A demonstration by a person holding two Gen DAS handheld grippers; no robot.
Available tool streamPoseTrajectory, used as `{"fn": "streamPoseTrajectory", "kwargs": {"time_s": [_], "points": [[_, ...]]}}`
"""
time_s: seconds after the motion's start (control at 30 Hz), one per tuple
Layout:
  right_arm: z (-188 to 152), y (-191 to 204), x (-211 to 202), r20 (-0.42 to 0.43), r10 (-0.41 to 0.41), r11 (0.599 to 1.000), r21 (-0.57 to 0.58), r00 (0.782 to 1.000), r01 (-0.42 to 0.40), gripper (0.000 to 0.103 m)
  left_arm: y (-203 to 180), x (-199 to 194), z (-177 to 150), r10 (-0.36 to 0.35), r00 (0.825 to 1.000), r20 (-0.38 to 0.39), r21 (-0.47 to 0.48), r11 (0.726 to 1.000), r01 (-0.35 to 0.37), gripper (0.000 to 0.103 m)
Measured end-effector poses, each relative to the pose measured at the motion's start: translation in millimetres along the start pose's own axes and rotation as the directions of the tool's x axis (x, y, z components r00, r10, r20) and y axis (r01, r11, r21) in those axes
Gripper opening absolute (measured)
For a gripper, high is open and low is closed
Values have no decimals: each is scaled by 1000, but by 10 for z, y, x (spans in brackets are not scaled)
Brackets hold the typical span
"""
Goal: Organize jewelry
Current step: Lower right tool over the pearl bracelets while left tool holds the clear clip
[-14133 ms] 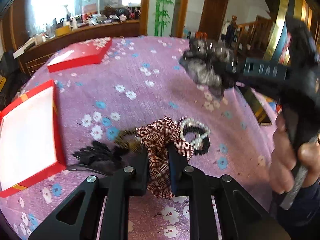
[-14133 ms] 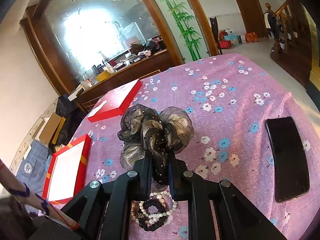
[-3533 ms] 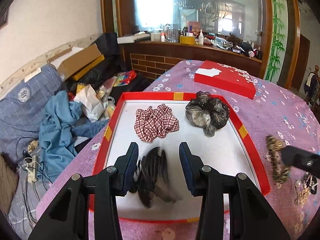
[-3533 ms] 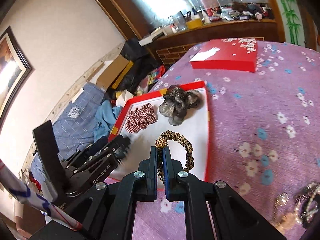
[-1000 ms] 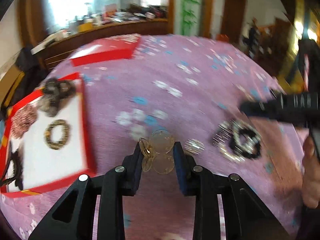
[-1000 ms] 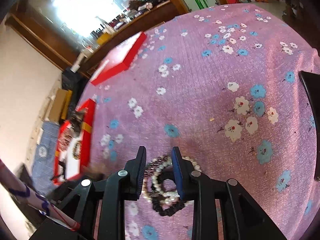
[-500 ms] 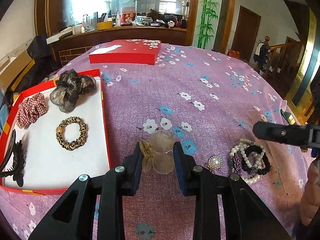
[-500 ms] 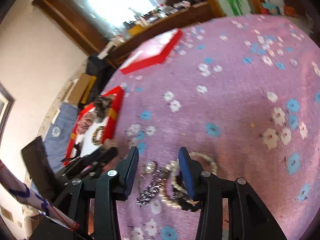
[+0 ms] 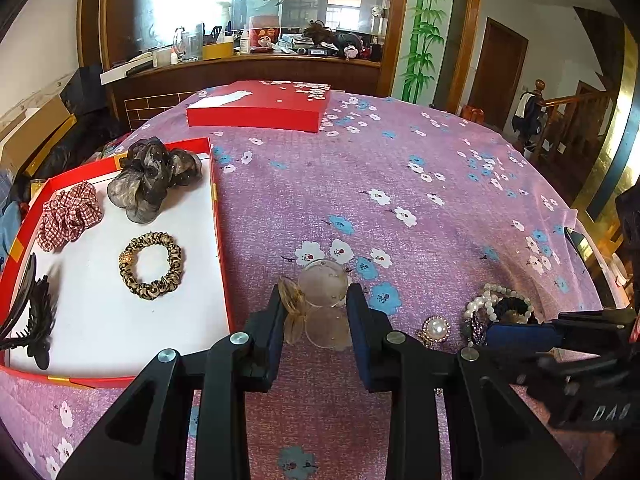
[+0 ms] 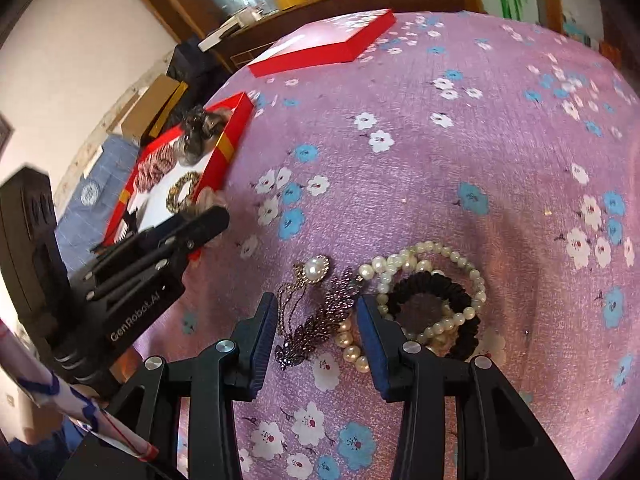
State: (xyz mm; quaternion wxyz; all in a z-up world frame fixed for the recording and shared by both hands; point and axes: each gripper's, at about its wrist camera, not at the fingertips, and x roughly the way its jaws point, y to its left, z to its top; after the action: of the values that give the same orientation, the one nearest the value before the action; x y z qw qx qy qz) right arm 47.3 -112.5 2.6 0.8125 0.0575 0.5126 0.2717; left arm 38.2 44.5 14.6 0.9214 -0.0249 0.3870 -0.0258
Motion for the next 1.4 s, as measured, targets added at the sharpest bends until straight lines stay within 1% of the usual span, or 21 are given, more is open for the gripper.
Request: {"fn": "streamPoseTrajectory", "kwargs": {"time_s": [0.03,0.07,0.13,0.2,0.27,0.37,0.43,0.53,0.57,0.6,0.67,0.73,0.8,0.9,0.97,1.0,1.03,1.1,1.2,1.33,1.4], "points": [[-22,55,27,1,-43,999,-30,999,43,34,2,-1,0,-2,1000,1,-1,1000,2,28],[-29,81,36,7,-67,997,-43,998,68,24,6,-2,1,-2,1000,1,0,1000,2,28],[-22,88,-15,38,-92,995,-47,995,93,21,4,-4,1,-1,1000,1,0,1000,1,28],[-15,60,-93,72,-79,996,-34,994,81,13,3,-4,2,-3,1000,3,-3,1000,3,28],[14,-7,-191,109,-35,999,-2,993,36,2,-4,0,1,-2,1000,3,-2,1000,2,28],[31,-44,-254,137,-19,1000,14,990,17,2,-4,-2,0,-2,1000,4,1,1000,2,28],[38,-31,-226,116,3,1000,8,993,-4,2,-12,-4,0,0,1000,3,1,1000,0,28],[24,42,-145,60,42,999,-19,997,-41,3,-2,-12,3,5,1000,5,-6,1000,-5,28],[9,88,-121,54,30,999,-35,998,-28,5,12,-17,6,6,1000,7,-9,1000,-6,28],[-8,132,-97,47,14,998,-55,999,-11,12,11,-16,7,6,1000,6,-10,1000,-6,28],[-40,221,-35,25,1,995,-98,1000,1,18,3,-15,7,8,1000,5,-6,1000,-8,28],[-63,281,10,13,-15,992,-125,1000,17,18,-13,-16,1,9,1000,7,-3,1000,-9,28],[-93,300,51,5,-35,989,-141,999,35,25,-14,-17,1,9,1000,7,-3,1000,-9,28],[-135,350,148,-17,-82,981,-176,996,78,26,-14,-21,1,10,1000,8,-1,1000,-10,28],[-167,394,144,1,-109,973,-207,994,107,26,-19,-17,1,10,1000,7,0,1000,-10,28],[-174,398,146,8,-118,971,-208,993,118,15,-17,-21,1,10,1000,8,0,1000,-10,28],[-176,393,143,11,-126,970,-206,992,125,12,-17,-22,0,10,1000,9,0,1000,-10,28],[-158,361,98,28,-103,977,-183,994,107,11,-20,-18,1,11,1000,10,-1,1000,-11,28],[-98,270,-75,100,-64,990,-120,993,76,11,-24,-27,0,10,1000,12,0,1000,-10,28],[-58,132,-288,192,-21,999,-39,981,29,11,-47,-50,2,10,1000,19,8,1000,-11,28],[-36,109,-337,216,-14,1000,-12,976,17,11,-57,-62,2,14,1000,26,16,1000,-14,28]]}}
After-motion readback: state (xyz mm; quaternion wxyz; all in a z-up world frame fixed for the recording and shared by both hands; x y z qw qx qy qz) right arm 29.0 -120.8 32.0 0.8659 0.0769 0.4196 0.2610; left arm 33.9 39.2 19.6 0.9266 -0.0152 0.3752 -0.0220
